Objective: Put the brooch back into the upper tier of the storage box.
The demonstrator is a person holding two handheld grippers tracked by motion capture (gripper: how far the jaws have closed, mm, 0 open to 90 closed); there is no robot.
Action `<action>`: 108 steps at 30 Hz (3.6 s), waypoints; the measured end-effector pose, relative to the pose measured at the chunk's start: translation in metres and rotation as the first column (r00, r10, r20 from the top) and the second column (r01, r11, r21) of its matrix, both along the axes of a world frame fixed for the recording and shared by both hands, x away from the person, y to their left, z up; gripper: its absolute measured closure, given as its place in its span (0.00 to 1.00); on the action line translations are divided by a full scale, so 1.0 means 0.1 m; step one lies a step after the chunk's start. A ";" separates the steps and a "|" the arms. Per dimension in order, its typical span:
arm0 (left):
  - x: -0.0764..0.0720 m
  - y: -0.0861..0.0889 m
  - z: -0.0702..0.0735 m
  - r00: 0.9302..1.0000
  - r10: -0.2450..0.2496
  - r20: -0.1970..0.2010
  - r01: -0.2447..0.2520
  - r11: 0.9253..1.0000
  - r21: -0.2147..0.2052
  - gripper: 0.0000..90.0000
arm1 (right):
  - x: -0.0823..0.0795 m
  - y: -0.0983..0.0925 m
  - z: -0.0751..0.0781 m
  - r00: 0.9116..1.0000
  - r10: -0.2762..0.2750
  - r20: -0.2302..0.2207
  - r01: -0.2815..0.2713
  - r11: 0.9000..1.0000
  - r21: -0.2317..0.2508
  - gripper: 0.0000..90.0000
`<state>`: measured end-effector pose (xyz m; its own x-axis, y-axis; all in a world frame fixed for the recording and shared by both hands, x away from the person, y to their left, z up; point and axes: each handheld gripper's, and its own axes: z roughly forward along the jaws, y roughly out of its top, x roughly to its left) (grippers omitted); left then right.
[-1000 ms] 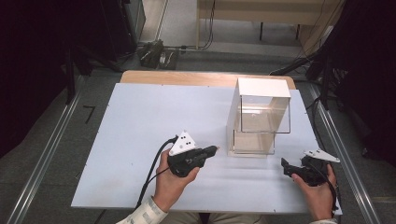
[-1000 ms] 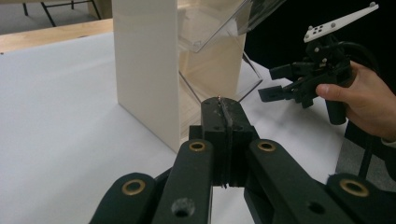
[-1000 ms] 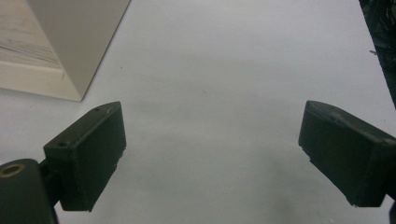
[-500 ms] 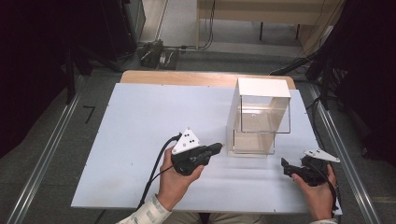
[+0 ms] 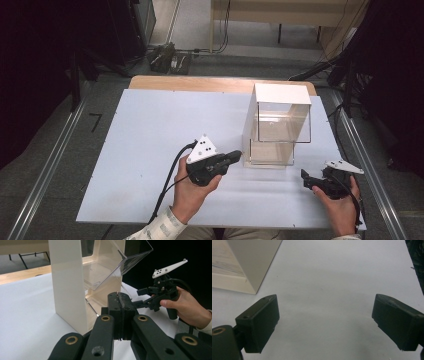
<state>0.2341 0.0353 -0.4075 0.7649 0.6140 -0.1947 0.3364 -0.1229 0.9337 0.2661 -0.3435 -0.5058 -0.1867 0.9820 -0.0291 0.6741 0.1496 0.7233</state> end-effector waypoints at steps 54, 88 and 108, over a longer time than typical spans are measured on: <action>0.15 -0.28 0.29 0.997 -0.018 0.069 0.023 0.997 -0.071 1.00 | -0.01 0.00 0.01 1.000 0.005 -0.002 -0.004 1.000 0.020 0.07; 0.30 -0.56 0.39 0.995 0.006 0.103 0.002 0.997 -0.071 1.00 | 0.01 0.00 0.01 1.000 0.015 -0.001 -0.015 1.000 0.023 0.07; 0.24 -0.57 0.43 0.992 0.000 0.125 0.010 0.997 -0.076 0.82 | 0.00 0.00 0.01 1.000 0.016 0.002 -0.016 1.000 0.023 0.07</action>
<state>0.2581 -0.0213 -0.3648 0.7890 0.5972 -0.1440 0.2164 -0.0509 0.9750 0.2664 -0.3434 -0.5047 -0.2027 0.9792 -0.0069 0.6705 0.1440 0.7278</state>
